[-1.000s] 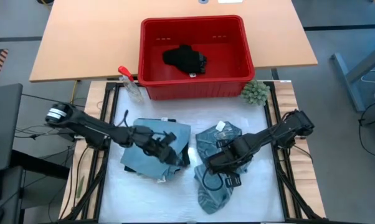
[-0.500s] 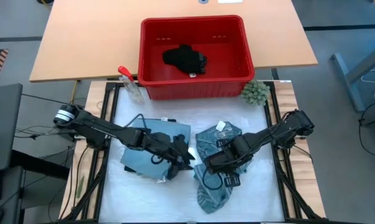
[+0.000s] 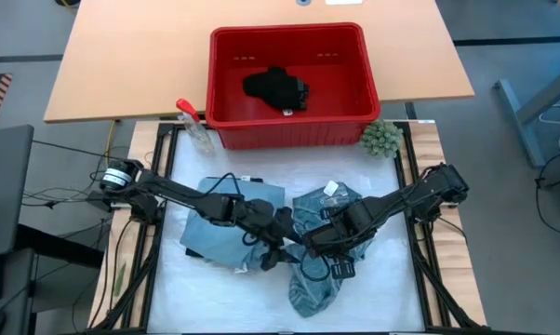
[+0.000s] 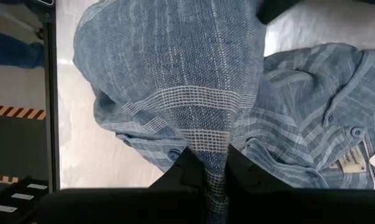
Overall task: Fold Laundry from Bin
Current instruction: Fold the light blue polo shirt
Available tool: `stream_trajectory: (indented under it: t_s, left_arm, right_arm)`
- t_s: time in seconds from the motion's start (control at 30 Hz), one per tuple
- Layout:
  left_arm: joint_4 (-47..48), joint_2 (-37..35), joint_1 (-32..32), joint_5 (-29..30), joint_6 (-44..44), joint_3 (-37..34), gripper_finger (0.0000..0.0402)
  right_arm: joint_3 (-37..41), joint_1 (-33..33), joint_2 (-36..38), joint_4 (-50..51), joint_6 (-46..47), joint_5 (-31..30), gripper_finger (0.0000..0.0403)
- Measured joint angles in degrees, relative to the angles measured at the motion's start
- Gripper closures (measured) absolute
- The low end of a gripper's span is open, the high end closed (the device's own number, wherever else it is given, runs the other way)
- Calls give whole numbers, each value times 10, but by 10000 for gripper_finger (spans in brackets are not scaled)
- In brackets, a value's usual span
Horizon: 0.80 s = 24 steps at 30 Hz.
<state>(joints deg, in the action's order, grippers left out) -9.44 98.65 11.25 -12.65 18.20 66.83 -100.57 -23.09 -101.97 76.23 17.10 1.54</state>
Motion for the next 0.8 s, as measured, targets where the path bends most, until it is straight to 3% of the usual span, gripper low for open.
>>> stream_trajectory:
  t_s: [0.2, 0.5, 0.67, 0.8]
  left_arm:
    - [36, 0, -1, 50, -5, 0, 101]
    - [61, 7, -14, -10, 46, 0, 107]
    - [83, 9, -21, -25, 54, 0, 180]
    - [89, 9, -20, -27, 70, 0, 310]
  right_arm:
    - [0, 0, 0, -6, -5, 0, 355]
    - [-12, 20, 0, -29, 3, -17, 355]
    - [-12, 30, 0, -33, 9, -15, 355]
    - [-12, 30, 0, -36, 5, 14, 354]
